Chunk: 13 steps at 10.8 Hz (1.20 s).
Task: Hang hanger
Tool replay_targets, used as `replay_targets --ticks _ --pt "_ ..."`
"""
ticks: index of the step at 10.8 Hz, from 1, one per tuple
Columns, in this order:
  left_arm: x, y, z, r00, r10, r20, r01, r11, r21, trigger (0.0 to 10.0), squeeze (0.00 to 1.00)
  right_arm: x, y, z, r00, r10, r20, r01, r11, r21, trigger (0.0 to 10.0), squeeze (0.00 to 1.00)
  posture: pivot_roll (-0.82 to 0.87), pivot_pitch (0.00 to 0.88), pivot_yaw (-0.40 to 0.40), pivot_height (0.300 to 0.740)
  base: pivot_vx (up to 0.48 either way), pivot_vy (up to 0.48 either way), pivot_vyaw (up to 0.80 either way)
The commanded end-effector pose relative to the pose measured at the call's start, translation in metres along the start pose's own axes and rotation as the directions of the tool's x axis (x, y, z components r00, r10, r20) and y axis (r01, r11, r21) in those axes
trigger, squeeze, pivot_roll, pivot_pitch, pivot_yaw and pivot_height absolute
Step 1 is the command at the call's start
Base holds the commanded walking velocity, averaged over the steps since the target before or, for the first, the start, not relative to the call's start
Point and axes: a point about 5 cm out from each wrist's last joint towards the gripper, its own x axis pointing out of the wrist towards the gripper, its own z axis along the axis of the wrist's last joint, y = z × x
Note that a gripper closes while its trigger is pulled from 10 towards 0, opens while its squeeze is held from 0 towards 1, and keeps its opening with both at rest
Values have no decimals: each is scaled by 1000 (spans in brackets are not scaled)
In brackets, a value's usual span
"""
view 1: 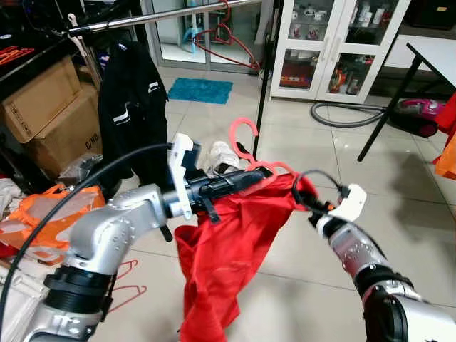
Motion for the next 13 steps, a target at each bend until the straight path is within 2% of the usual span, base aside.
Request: replay_targets --ticks 1,2,3,4,5,6,7,8,9,10,11,12,13 --pt "-29 -24 80 934 -143 327 68 971 230 10000 0 -36 -56 -21 966 -241 -90 247 967 62 0 0 -45 0 20 740 0 0 0" --pt "-30 -22 86 916 -138 376 67 979 195 10000 0 -32 -46 -34 974 -163 -155 184 974 133 0 0 -48 0 21 740 0 0 0" --pt "-29 -15 89 907 -91 412 21 985 172 10000 0 -30 -40 -40 977 -118 -178 146 976 158 0 0 -48 0 21 740 0 0 0" --pt "-26 9 90 885 115 451 -198 970 139 10000 0 -26 -31 -49 970 -57 -238 87 989 116 0 0 -47 0 20 740 0 0 0" --pt "-23 24 88 852 241 465 -331 936 123 10000 0 -25 -27 -53 964 -34 -263 54 996 67 0 0 -46 0 19 740 0 0 0" --pt "-17 40 78 813 387 434 -507 838 203 10000 0 -21 -19 -56 956 -26 -292 -32 981 -191 0 0 -47 0 18 740 0 0 0" --pt "-9 43 67 812 405 420 -511 842 175 10000 0 -15 -7 -52 962 41 -271 -95 978 -186 0 0 -55 0 19 740 0 0 0" --pt "-3 42 59 823 396 407 -483 866 134 10000 0 -9 5 -47 964 93 -250 -137 977 -163 0 0 -61 0 20 740 0 0 0" --pt "1 43 49 845 389 366 -470 867 164 10000 0 -7 9 -44 968 99 -231 -150 964 -219 0 0 -67 0 21 740 0 0 0" --pt "10 38 17 916 335 219 -387 882 267 10000 0 -2 7 -30 991 5 -133 -39 967 -252 0 0 -69 0 22 740 0 0 0" --pt "11 37 9 923 335 191 -379 879 291 10000 0 -1 5 -22 996 -36 -86 12 965 -264 0 0 -70 0 23 740 0 0 0" --pt "17 37 -10 912 381 151 -410 829 382 10000 0 1 4 -4 995 -99 -8 91 939 -331 0 0 -66 0 20 740 0 0 0" --pt "18 41 -13 870 458 185 -491 764 418 10000 0 2 6 3 995 -98 14 96 915 -392 0 0 -61 0 15 740 0 0 0"
